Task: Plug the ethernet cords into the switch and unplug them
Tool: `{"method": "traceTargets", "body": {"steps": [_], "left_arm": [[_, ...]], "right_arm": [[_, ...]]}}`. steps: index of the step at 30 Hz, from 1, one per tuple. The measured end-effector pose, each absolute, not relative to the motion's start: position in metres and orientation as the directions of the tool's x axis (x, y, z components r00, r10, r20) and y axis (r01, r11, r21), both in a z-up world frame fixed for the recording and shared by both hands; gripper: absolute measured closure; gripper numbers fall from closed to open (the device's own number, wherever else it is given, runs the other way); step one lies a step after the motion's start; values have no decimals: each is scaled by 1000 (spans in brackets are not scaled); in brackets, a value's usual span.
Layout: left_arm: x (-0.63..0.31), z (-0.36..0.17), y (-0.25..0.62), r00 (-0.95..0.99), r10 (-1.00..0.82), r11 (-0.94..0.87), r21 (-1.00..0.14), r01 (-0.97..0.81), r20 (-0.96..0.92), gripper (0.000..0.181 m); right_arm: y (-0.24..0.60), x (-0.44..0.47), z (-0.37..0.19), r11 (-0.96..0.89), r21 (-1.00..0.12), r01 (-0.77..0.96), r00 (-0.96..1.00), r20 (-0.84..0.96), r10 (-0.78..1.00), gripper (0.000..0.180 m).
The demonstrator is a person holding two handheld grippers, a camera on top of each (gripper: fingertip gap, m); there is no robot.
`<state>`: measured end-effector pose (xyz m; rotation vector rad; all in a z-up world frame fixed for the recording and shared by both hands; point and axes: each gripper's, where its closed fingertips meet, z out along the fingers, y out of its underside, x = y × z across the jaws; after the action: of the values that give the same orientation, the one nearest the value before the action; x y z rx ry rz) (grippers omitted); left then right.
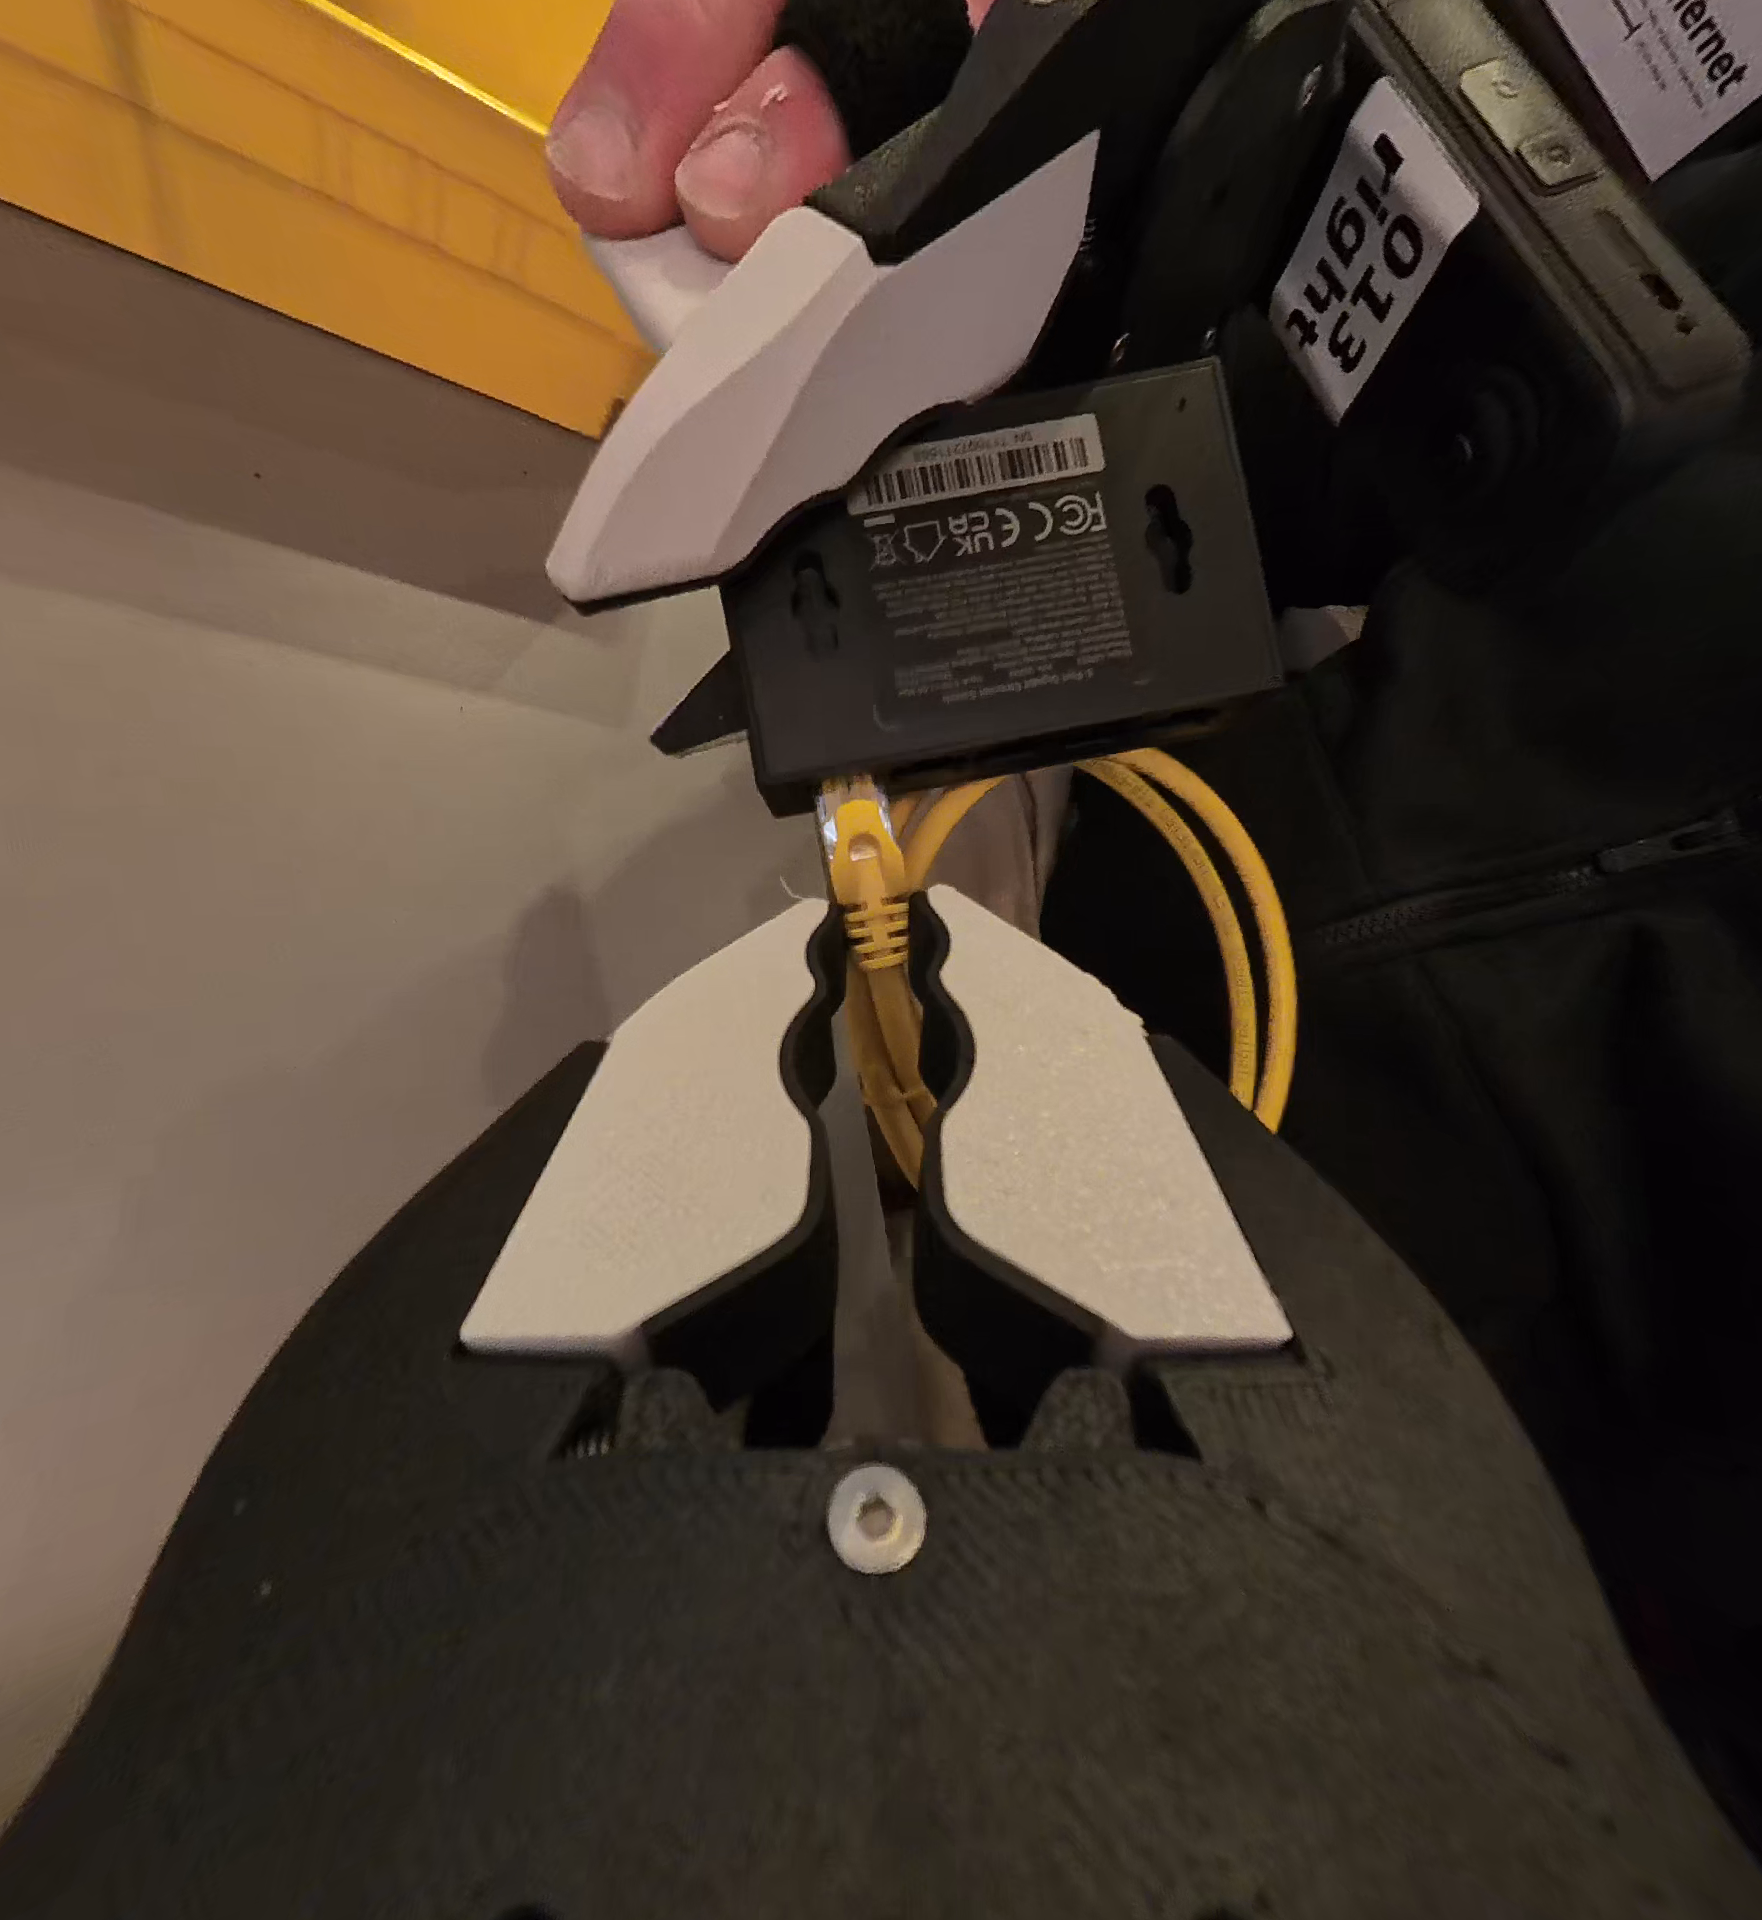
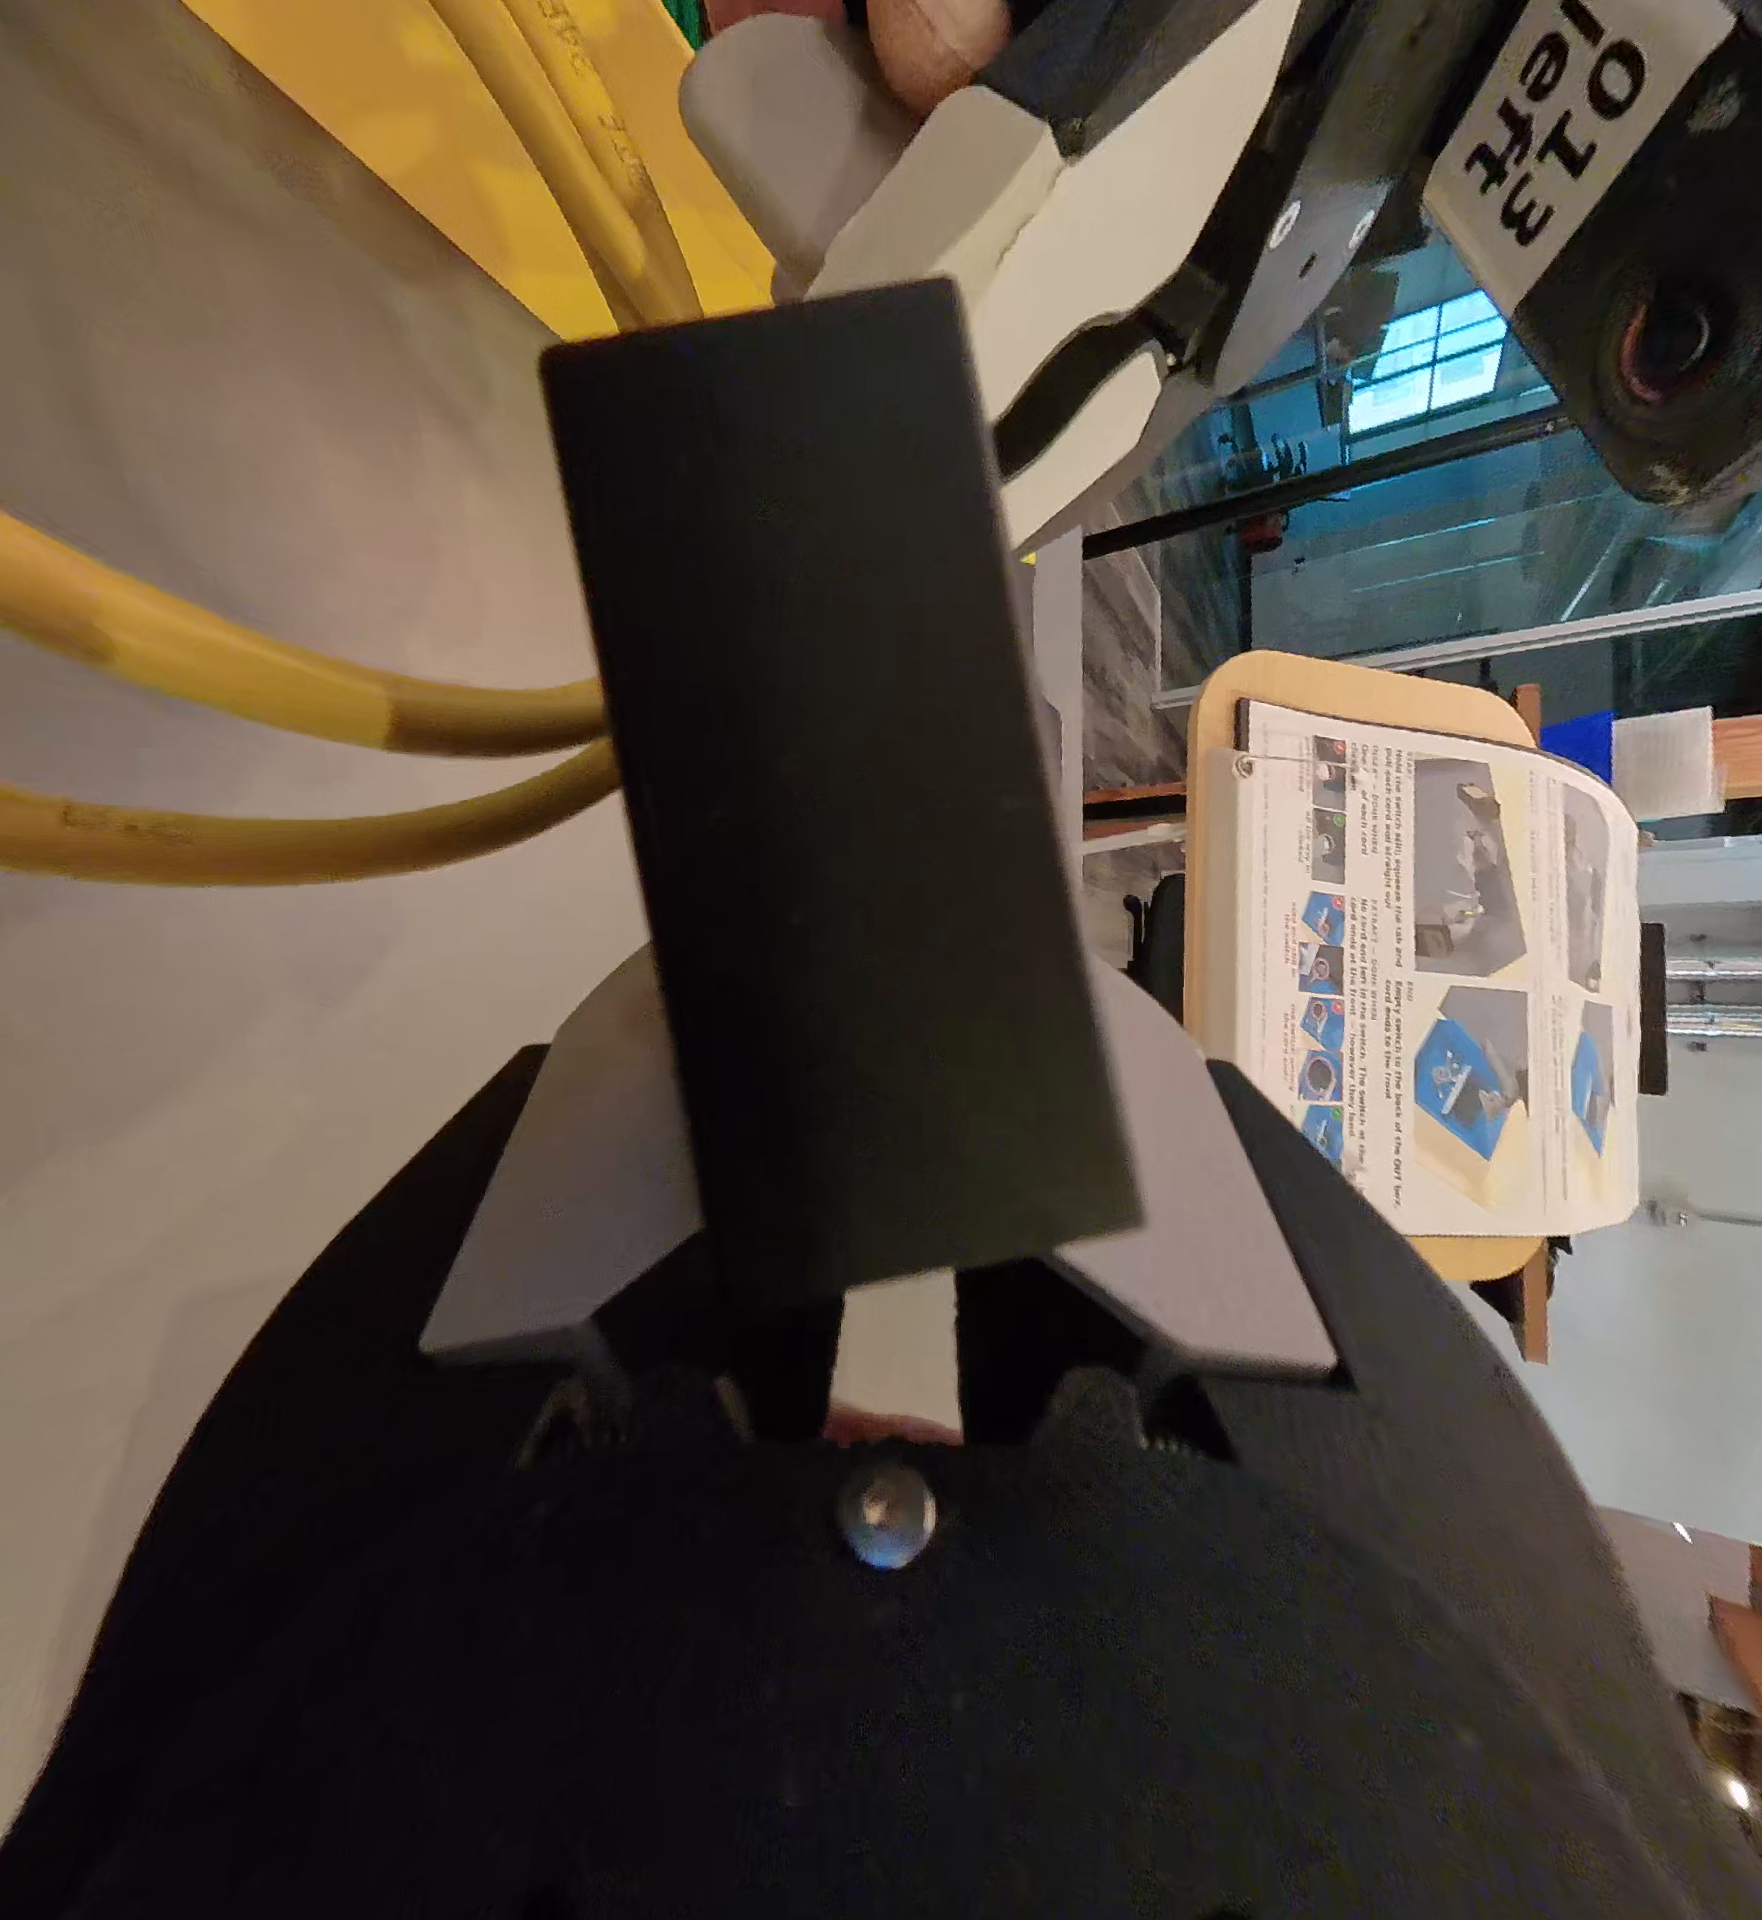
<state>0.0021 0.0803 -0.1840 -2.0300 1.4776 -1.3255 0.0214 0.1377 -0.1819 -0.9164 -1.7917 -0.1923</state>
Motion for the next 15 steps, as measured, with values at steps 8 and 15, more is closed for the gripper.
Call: {"method": "traceTargets", "body": {"steps": [8, 15], "left_arm": [[1, -190, 89, 104, -872, -437, -666, -604, 479, 170], [-7, -172, 94, 132, -893, -422, -696, -581, 431, 170]], "right_arm": [[141, 20, -189, 662, -301, 686, -141, 838, 527, 146], [144, 16, -166, 695, -299, 654, -64, 893, 445, 141]]}}
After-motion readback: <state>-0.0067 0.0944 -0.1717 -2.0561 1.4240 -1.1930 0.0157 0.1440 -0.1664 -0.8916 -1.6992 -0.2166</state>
